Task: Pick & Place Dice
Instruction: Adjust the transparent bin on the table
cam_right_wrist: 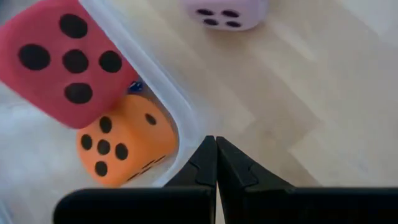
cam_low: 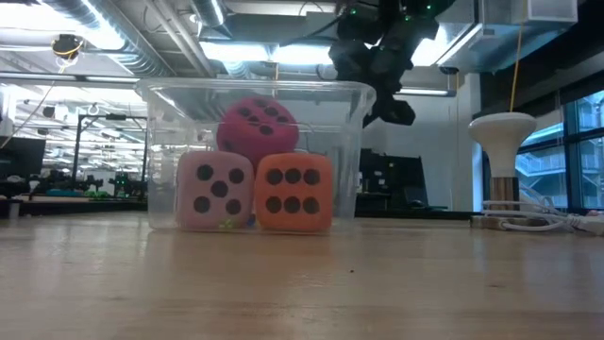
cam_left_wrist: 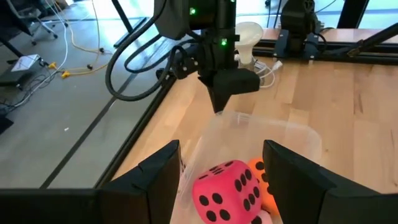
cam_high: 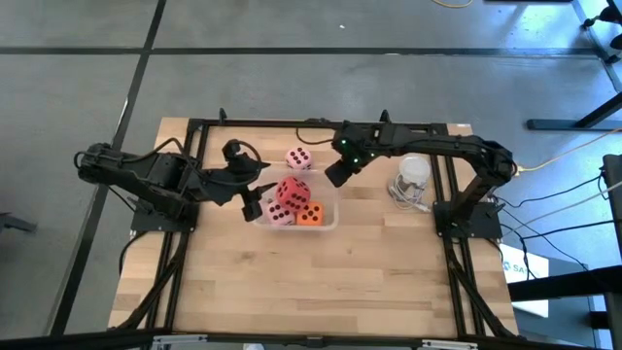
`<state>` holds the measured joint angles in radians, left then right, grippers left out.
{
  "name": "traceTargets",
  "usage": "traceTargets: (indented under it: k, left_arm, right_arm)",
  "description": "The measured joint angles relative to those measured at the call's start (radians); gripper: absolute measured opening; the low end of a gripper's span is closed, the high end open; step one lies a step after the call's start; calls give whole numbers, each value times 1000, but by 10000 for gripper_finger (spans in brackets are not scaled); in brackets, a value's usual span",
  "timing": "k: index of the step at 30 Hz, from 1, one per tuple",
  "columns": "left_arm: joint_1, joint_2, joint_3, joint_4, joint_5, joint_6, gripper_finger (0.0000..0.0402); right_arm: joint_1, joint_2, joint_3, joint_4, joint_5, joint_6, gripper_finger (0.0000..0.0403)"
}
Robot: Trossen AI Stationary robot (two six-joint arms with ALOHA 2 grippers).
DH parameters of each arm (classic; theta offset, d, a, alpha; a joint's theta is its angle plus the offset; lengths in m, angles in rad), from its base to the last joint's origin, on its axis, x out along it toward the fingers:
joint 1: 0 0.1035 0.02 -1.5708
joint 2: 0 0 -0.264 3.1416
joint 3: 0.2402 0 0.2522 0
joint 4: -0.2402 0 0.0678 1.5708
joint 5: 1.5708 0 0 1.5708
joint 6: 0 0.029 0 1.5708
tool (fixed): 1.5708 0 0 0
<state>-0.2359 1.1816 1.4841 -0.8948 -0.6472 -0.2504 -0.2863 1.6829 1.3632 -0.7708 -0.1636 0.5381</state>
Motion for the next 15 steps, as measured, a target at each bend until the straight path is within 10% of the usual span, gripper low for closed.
traceTargets:
  k: [15]
  left_arm:
    - [0,0,0,0,0,1,214]
  right_arm:
    - [135,0,0,138,-145,78,0]
